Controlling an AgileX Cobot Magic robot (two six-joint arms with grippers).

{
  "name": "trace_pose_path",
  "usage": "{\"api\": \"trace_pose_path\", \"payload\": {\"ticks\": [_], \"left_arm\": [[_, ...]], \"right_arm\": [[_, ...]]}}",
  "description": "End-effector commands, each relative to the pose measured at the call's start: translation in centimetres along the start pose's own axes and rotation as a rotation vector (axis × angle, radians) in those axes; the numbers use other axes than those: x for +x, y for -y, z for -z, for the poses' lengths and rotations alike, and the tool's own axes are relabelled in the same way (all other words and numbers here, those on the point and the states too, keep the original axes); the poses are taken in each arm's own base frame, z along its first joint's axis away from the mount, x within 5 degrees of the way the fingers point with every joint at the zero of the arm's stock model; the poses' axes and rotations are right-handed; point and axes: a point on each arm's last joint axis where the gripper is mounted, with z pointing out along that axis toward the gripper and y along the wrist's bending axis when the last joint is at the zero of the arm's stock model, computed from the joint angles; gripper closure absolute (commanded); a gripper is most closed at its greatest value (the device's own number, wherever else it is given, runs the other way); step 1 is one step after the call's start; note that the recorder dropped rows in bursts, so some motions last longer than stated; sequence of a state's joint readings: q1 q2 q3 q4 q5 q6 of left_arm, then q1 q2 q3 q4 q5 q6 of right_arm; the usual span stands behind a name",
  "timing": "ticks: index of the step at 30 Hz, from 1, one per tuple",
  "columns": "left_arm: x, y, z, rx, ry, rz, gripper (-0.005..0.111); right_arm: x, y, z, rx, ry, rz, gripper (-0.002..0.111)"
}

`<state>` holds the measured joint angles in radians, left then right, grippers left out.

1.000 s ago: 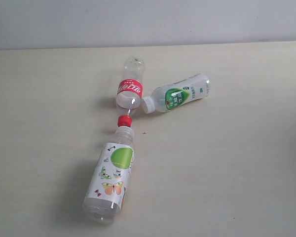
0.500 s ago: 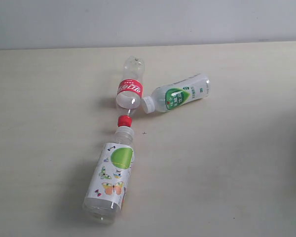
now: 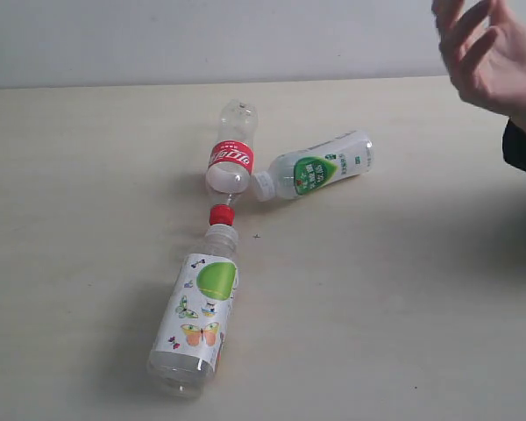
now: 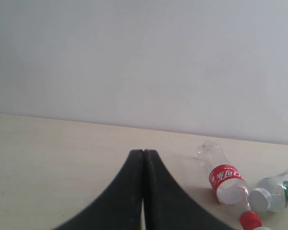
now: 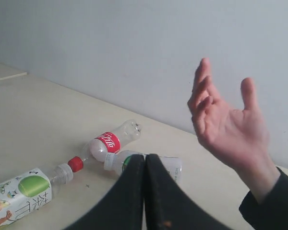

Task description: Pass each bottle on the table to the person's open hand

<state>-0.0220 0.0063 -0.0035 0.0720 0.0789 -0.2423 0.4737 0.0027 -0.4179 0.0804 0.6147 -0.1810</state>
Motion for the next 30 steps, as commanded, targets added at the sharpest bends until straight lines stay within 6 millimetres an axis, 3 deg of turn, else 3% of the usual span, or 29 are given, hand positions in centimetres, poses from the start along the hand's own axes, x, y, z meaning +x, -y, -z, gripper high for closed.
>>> {"api": "trace_pose_path", "payload": {"ticks": [1, 16, 25, 30], "left_arm": [[0.1, 0.0, 0.0, -0.003, 0.001, -0.004, 0.107], [0.1, 0.0, 0.0, -0.003, 0.001, -0.004, 0.107], [0.1, 0.0, 0.0, -0.003, 0.001, -0.004, 0.107], [0.1, 0.0, 0.0, -0.003, 0.001, -0.004, 0.107]], "right_arm": [[0.1, 0.0, -0.1, -0.003, 0.001, -0.002, 0.107], [0.1, -0.1, -0.1, -0.007, 0.005, -0.007, 0.107], [0.0, 0.5, 0.1, 0.055, -0.001, 0.080, 0.107], [-1.5, 2.6, -0.1, 0.271, 0.033, 0.101, 0.108]]}}
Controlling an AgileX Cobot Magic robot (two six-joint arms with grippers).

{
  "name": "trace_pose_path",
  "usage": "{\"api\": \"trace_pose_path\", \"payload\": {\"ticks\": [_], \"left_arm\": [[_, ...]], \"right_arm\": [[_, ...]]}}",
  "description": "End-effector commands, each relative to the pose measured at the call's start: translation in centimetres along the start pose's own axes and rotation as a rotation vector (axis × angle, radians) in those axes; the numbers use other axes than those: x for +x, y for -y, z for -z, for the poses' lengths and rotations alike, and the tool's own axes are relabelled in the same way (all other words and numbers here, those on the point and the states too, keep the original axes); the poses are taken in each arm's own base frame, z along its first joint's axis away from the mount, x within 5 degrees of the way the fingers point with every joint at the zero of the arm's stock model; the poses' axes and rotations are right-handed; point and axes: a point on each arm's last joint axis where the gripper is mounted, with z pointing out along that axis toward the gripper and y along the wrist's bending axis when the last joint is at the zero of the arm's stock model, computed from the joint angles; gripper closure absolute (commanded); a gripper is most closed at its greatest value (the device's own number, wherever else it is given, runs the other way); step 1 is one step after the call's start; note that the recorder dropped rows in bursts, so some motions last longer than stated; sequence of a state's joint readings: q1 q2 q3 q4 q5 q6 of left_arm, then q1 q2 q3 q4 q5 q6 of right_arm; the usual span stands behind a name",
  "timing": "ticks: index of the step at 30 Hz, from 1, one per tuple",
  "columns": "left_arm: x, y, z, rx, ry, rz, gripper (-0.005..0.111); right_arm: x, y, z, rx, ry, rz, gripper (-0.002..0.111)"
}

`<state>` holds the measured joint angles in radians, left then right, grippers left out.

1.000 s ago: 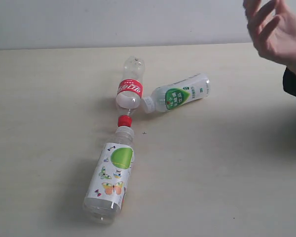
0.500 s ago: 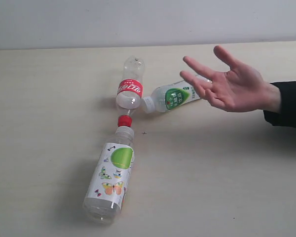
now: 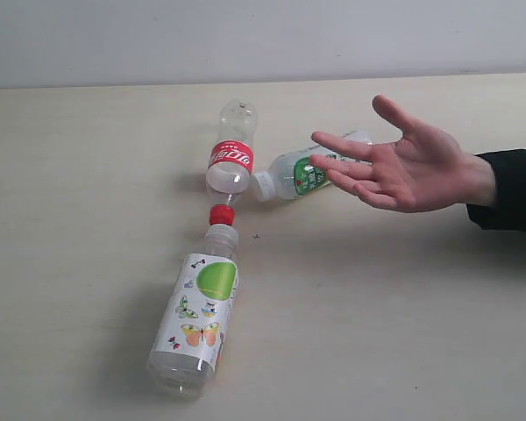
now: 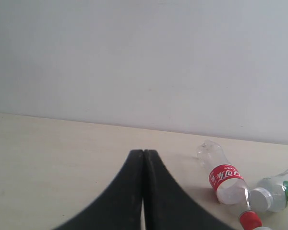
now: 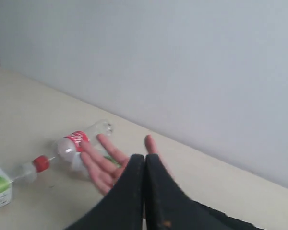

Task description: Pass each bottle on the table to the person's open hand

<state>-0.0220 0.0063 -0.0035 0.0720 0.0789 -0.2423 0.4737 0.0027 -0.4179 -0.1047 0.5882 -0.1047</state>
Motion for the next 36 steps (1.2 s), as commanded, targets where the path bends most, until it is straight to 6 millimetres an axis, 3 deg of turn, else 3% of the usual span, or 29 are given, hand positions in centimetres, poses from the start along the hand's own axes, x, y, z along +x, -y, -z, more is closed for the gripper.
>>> {"api": "trace_pose_path", "payload": {"ticks": [1, 7, 12, 16, 20, 25, 28, 32, 36], "left_arm": [[0.1, 0.0, 0.0, -0.003, 0.001, -0.004, 0.107], [0.1, 0.0, 0.0, -0.003, 0.001, -0.004, 0.107], [0.1, 0.0, 0.0, -0.003, 0.001, -0.004, 0.107], [0.1, 0.0, 0.0, -0.003, 0.001, -0.004, 0.107], [0.1, 0.0, 0.0, -0.003, 0.001, -0.004, 0.107], [0.1, 0.0, 0.0, -0.003, 0.001, -0.004, 0.107], [0.1, 0.0, 0.0, -0.003, 0.001, -0.004, 0.107], [0.1, 0.0, 0.0, -0.003, 0.001, -0.004, 0.107], [0.1, 0.0, 0.0, -0.003, 0.001, -0.004, 0.107]], "right_arm": [[-1.7, 2.2, -0.5, 0.215, 0.004, 0.008, 0.108], [-6.5, 5.0, -4.5, 0.409, -0.218, 0.183, 0.108], [-10.1, 6.1, -11.1, 0.417, -0.522, 0.308, 0.108], [-10.8, 6.3, -17.8, 0.382, -0.812, 0.431, 0.108], [-11.0, 5.3, -23.3, 0.215, -0.926, 0.515, 0.108], [-10.2, 2.1, -29.1, -0.128, -0.865, 0.483, 0.108], [-9.1, -0.1, -31.0, -0.337, -0.794, 0.469, 0.108], [-7.6, -1.4, -32.8, -0.458, -0.767, 0.473, 0.108], [-6.1, -2.4, -33.9, -0.546, -0.777, 0.480, 0.095]]}}
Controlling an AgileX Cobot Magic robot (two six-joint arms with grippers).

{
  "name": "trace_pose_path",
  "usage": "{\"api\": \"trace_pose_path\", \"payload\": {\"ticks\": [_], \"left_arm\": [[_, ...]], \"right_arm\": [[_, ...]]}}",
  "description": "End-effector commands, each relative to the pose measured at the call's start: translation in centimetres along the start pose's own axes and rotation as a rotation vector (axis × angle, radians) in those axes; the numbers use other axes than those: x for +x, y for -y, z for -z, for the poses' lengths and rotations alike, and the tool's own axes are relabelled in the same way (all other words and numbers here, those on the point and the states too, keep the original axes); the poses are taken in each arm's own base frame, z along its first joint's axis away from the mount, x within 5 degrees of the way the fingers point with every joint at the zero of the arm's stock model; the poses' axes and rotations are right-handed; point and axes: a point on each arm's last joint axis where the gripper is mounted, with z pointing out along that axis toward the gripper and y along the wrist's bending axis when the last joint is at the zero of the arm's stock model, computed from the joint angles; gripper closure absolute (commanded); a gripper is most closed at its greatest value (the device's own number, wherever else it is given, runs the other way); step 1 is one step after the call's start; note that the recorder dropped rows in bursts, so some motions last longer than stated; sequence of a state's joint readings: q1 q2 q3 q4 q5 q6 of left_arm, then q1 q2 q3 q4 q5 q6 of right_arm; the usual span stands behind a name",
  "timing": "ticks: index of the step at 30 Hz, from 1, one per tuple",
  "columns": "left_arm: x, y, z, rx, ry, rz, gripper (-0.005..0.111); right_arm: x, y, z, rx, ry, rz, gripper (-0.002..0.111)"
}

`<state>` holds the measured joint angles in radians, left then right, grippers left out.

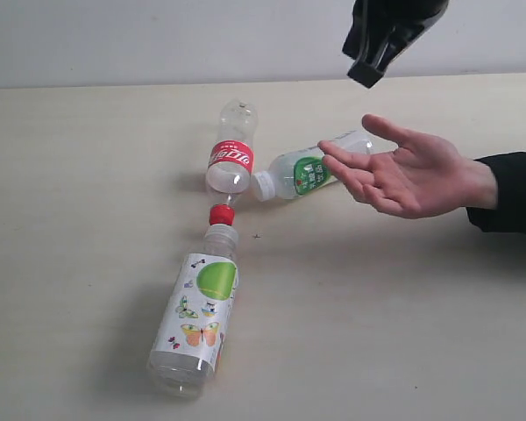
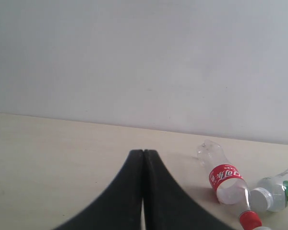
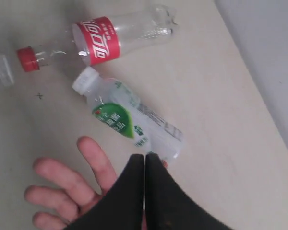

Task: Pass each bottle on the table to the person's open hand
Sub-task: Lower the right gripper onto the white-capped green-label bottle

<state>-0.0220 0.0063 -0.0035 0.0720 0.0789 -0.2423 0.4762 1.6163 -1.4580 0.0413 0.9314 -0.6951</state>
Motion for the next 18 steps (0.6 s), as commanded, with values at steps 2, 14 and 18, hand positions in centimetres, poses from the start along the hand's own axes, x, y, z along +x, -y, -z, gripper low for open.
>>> {"api": "trace_pose_path", "payload": {"ticks": [2, 14, 18], "left_arm": [[0.1, 0.0, 0.0, -0.003, 0.001, -0.004, 0.107], [0.1, 0.0, 0.0, -0.003, 0.001, -0.004, 0.107], [0.1, 0.0, 0.0, -0.003, 0.001, -0.004, 0.107]], "right_arm": [[-0.8, -0.5, -2.2, -0.073, 0.036, 0.080, 0.087], [-3.6, -3.5, -7.2, -0.058, 0.069, 0.300, 0.055], [-3.8, -4.5, -8.9, -0.044, 0.004, 0.394, 0.043]]}}
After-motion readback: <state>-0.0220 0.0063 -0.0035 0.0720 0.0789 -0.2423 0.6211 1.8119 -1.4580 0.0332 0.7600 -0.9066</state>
